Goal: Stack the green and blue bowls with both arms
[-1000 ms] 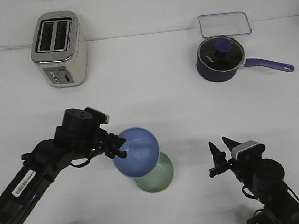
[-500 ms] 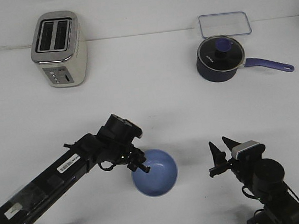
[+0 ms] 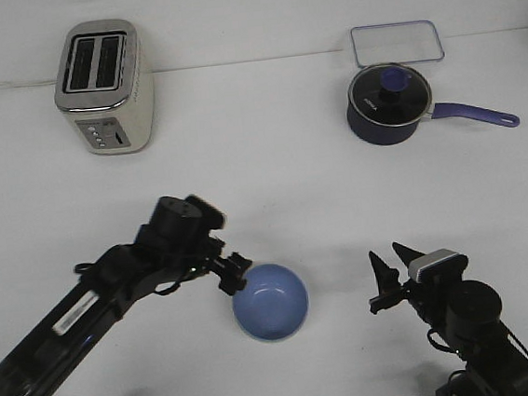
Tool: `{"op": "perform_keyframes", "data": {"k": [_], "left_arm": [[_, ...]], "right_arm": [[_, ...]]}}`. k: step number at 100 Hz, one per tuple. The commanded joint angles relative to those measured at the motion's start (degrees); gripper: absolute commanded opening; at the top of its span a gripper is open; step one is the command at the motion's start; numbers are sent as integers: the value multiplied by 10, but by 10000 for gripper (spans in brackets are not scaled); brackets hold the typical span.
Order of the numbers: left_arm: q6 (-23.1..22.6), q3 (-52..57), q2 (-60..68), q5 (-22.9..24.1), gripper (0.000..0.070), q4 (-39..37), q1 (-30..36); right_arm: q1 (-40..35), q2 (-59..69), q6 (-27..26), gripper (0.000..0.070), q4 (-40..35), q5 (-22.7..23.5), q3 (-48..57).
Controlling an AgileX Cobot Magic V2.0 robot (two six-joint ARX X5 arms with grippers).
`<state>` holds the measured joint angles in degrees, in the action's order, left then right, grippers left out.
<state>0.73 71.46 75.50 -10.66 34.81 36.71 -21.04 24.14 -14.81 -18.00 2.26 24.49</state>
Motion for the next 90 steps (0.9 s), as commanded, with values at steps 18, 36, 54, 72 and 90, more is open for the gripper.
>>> {"op": "perform_keyframes", "data": {"k": [18,36,54,72,90], "left_arm": [[-6,4,-164,144,390,-39,-69],[-16,-115,-336,185,196,-90,-129],[-27,-348,-548,192,11,-250,-170],[12,-473,-667,199,11,-281,-185],[32,-478,-677,203,11,-262,-185]], "right_arm": [[-3,2,15,317,2,-8,6],[-3,-19,34,203,2,-42,5],[-3,-84,46,0,-7,-89,5],[-3,-113,46,0,-7,-98,5],[-3,-113,41,0,-7,-98,5]]}}
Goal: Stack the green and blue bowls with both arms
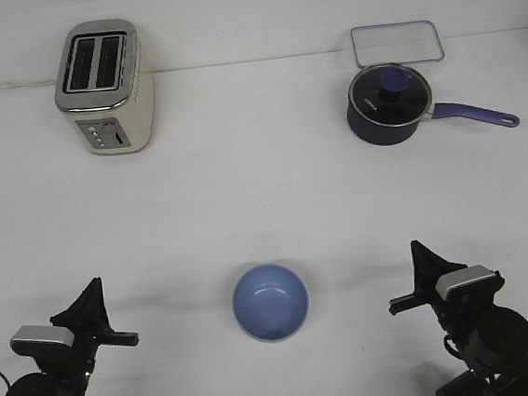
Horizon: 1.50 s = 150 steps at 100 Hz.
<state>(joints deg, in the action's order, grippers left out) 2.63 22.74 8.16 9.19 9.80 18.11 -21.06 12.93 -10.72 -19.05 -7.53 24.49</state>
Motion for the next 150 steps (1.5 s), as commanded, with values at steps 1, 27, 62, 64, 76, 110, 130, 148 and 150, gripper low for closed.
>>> {"op": "perform_keyframes", "data": {"k": [1,27,62,64,76,110,130,148,150], "left_arm": [[14,10,-3,4,11,-12,1],[28,10,-3,2,12,-24,1],[28,10,-3,2,12,-24,1],[28,10,-3,2,12,-24,1],[28,10,-3,2,12,-24,1],[-1,-56,-13,-74,12,-103,-88],[-5,-155,-48,-151,12,-192,-160],[7,-209,-80,-107,12,-215,-164],[7,-212,-80,-106,12,-218,-164]], "right_arm": [[-3,-1,0,0,3,0,5],[-3,-2,1,0,6,0,6],[-3,-2,1,0,6,0,6],[-3,-2,1,0,6,0,6],[-3,-2,1,0,6,0,6],[-3,-2,1,0,6,0,6],[-3,-2,1,0,6,0,6],[-3,-2,1,0,6,0,6],[-3,-2,1,0,6,0,6]]}}
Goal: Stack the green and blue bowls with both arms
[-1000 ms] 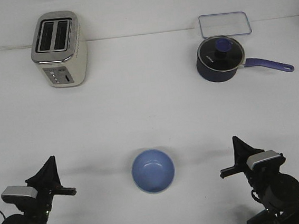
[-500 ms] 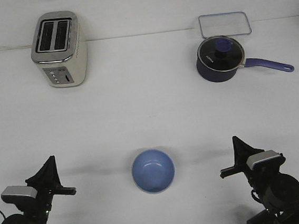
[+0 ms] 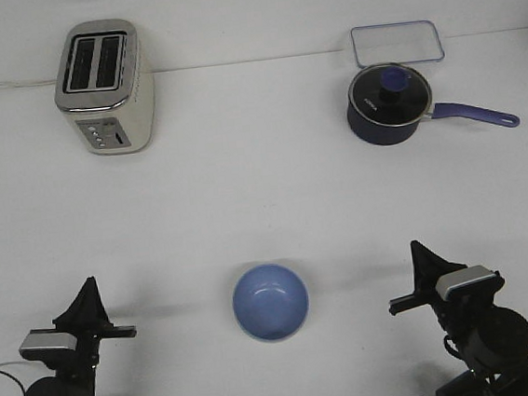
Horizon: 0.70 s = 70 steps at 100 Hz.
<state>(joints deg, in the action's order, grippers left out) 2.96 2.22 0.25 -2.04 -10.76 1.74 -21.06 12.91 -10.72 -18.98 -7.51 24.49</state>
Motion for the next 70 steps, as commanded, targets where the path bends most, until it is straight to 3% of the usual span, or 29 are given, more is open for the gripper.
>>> {"op": "perform_keyframes", "data": {"k": [1,70], "left_arm": [[3,-9,-1,7,12,-15,0],[-4,-14,0,6,12,-13,0]], "right_arm": [[-3,-1,1,0,5,0,6],[-3,-1,1,0,10,0,6]]}}
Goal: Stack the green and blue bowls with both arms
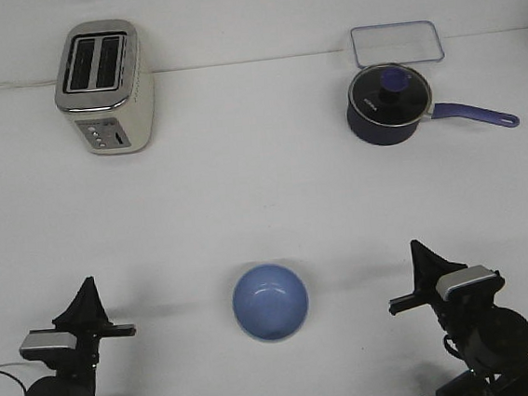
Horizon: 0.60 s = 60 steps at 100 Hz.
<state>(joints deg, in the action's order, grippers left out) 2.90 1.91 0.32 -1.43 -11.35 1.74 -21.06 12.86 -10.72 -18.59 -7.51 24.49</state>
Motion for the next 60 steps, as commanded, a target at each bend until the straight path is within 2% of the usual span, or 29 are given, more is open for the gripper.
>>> {"op": "perform_keyframes", "data": {"k": [1,25,37,53,60], "left_arm": [[-3,-11,0,0,12,-7,0],[-3,-11,0,0,12,-7,0],[-3,-11,0,0,12,-6,0],[-3,-11,0,0,12,-7,0],[-3,-11,0,0,12,-7,0]], "right_arm": [[-3,-1,1,0,6,0,6],[2,-7,14,0,4,-2,6],[54,-20,82,0,26,-3,-11],[149,-76,213,0,110,70,-102],[172,-104,259,0,122,77,-142]]}}
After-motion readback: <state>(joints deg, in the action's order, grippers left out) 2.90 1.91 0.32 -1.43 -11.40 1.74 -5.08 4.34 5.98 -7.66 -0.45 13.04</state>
